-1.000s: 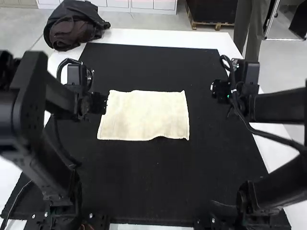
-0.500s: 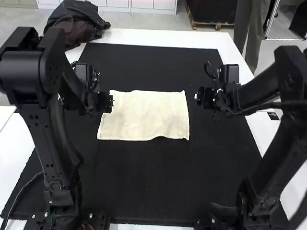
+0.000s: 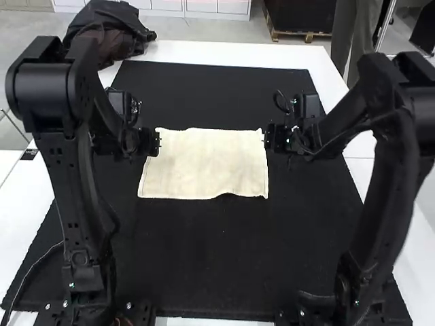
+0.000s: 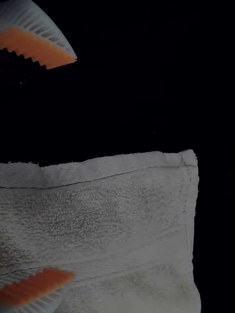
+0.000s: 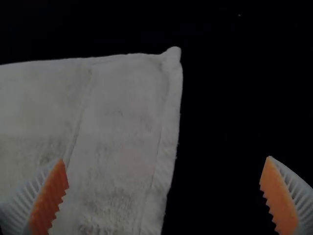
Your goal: Fold the towel.
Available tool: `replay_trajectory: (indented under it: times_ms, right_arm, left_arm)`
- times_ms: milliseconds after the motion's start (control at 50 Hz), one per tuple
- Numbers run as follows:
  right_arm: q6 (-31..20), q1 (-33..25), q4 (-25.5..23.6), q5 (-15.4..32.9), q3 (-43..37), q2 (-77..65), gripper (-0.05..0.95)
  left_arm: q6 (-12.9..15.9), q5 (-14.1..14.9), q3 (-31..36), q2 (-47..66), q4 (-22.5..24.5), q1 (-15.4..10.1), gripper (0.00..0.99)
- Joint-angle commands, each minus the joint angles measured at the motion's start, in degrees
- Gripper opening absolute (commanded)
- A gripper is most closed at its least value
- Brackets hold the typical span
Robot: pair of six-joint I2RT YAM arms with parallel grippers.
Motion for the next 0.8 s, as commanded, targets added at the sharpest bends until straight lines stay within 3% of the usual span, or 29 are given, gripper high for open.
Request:
replay_trajectory:
  times_ms: [0,280,780]
  right_arm:
    - [0.42,1.27,1.03,-0.52,2.79,3.33,0.91]
    - [0.42,3.02,2.09,-0.43,6.66,9.39,0.91]
    - [-0.11,3.11,2.61,-0.35,12.02,16.07,0.91]
  left_arm:
    - [0.65,0.65,2.14,1.46,0.63,0.44,0.959]
    - [1.26,0.57,3.55,3.40,3.88,0.44,0.959]
    - [3.46,0.57,8.73,9.02,1.07,0.35,0.957]
